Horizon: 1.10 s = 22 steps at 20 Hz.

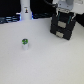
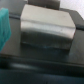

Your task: Open the kcup holder, insert the kcup into the holder, and close the kcup holder

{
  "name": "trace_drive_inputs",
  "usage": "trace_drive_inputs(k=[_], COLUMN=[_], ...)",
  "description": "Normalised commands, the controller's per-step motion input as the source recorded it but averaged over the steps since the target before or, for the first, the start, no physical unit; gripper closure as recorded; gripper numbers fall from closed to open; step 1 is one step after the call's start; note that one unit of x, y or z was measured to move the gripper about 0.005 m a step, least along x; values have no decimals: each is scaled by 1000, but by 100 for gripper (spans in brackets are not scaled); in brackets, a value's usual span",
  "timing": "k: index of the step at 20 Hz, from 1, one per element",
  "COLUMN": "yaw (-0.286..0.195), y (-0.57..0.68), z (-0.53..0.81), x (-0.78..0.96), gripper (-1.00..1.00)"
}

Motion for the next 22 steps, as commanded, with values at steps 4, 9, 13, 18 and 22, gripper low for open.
trace_drive_inputs(k=[4, 9, 13, 18, 22], yaw=[-69, -64, -73, -77, -75], y=[99, 111, 136, 176, 157], z=[-330, -288, -209, -18, 0], x=[-313, -251, -161, -49, 0], gripper=[-100, -100, 100, 100, 100])
